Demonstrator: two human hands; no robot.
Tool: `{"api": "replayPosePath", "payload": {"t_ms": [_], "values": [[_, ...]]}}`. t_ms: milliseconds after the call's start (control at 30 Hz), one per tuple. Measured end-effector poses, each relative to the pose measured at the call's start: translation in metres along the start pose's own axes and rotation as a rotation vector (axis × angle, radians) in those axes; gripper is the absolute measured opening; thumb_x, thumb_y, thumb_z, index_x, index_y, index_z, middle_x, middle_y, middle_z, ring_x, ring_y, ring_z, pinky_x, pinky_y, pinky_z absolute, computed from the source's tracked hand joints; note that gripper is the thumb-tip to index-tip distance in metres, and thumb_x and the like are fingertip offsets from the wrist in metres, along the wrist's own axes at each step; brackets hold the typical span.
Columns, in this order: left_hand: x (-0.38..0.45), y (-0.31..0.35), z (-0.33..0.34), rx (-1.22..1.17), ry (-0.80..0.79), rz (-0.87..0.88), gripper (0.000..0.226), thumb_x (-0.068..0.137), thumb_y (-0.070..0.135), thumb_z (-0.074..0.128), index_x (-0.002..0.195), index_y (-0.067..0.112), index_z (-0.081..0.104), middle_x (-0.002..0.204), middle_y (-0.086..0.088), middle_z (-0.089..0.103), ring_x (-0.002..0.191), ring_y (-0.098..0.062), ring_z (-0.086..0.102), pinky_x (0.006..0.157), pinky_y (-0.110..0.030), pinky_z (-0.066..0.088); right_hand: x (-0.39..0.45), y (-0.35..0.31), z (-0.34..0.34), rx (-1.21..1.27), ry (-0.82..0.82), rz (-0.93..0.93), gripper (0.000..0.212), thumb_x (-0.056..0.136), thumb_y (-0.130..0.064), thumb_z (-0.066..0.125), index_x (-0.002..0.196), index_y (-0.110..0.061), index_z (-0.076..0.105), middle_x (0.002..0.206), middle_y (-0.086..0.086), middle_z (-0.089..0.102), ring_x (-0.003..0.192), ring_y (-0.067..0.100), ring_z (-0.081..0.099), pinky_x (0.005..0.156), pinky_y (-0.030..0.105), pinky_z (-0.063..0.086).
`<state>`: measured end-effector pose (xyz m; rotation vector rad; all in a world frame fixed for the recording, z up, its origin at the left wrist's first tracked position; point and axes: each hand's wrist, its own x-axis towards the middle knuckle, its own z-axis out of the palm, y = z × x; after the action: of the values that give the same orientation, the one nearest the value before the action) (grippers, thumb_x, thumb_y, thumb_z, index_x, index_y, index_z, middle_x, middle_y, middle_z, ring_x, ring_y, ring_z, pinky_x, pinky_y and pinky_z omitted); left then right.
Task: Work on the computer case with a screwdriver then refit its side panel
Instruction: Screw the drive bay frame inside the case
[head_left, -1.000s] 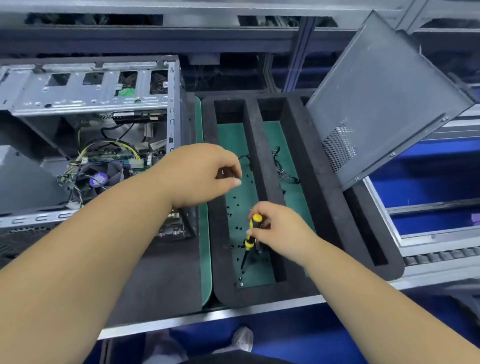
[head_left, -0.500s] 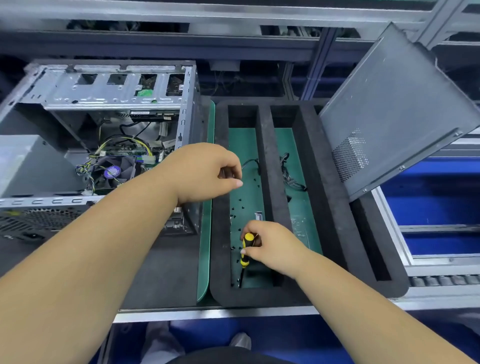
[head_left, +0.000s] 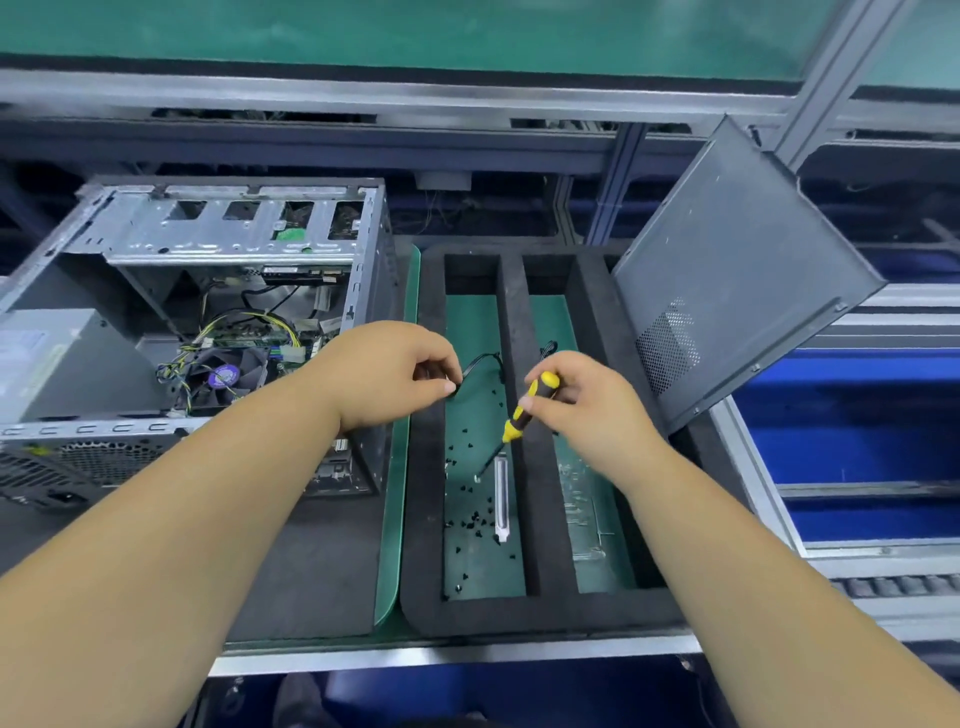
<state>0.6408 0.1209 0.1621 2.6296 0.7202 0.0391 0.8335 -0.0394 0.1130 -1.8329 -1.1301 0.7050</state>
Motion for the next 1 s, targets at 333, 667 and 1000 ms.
{"api": "replayPosePath", "payload": {"t_ms": [333,667,1000], "values": [[0.023,0.036,-0.006,-0.962,0.18,-0.577,0.02,0.097,0.018,0.051,0.108,0.015,0.067,0.092,-0.002,0.074,0.078,-0.012,0.068,0.083,-0.029,0.049,0.03,-0.062,-0.05,0.319,0.322,-0.184,0.01,0.086,-0.023,0.071,0.093,-0.026,0.067,0.077,-0.013,0.065,0.088,0.013,0.069,0.084,0.036,0.056],[0.022,0.046,-0.008,-1.589,0.091,-0.727,0.013,0.095,0.019,0.059,0.097,0.008,0.066,0.081,-0.004,0.075,0.063,-0.01,0.069,0.063,-0.026,0.052,0.03,-0.082,-0.064,0.297,0.335,-0.252,0.008,0.088,-0.025,0.07,0.094,-0.028,0.065,0.081,-0.013,0.07,0.087,0.004,0.069,0.077,0.026,0.051],[0.017,0.026,-0.022,-1.674,0.213,-0.532,0.013,0.092,0.013,0.064,0.095,0.015,0.076,0.078,0.005,0.072,0.062,-0.004,0.064,0.068,-0.022,0.05,0.04,-0.106,-0.062,0.319,0.39,-0.297,0.01,0.085,-0.036,0.067,0.095,-0.036,0.065,0.086,-0.012,0.07,0.089,0.008,0.069,0.077,0.028,0.052]]}}
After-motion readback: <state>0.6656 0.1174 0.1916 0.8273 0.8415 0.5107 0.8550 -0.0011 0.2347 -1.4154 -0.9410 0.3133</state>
